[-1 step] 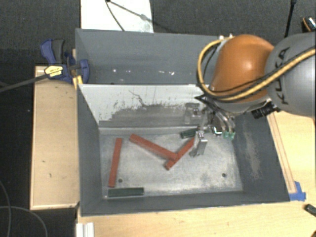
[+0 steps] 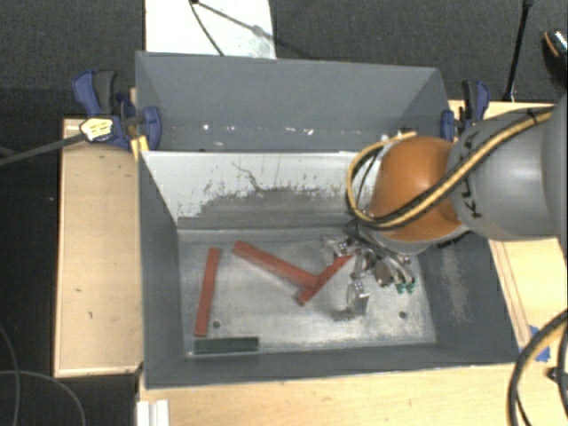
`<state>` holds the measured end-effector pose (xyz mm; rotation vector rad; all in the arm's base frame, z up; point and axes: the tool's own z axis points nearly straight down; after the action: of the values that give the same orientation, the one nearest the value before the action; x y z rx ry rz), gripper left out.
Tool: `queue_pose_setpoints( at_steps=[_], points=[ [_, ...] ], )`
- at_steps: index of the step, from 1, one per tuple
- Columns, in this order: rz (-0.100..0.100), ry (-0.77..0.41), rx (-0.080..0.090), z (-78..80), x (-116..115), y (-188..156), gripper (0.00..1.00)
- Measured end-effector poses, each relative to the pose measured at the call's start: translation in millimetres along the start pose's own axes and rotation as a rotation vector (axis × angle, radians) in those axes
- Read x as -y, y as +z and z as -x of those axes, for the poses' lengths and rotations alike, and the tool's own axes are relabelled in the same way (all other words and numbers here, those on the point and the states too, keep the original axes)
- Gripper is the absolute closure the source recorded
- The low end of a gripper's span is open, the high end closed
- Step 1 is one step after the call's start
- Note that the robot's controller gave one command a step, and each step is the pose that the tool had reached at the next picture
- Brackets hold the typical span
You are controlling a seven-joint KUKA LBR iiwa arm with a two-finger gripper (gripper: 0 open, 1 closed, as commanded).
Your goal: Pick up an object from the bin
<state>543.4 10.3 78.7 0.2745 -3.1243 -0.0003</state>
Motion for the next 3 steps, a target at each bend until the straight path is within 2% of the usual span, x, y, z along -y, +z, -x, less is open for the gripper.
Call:
queue_pose_setpoints(
  at_steps=[1,2,3],
  points=[
    [-0.001,-0.141,0.010,46.2,-1.4,7.9,0.00],
    [-0.001,-0.135,0.010,45.8,-1.0,7.5,1.00],
    [-0.007,-0.306,0.010,-51.8,76.4,-102.3,1.00]
  ],
)
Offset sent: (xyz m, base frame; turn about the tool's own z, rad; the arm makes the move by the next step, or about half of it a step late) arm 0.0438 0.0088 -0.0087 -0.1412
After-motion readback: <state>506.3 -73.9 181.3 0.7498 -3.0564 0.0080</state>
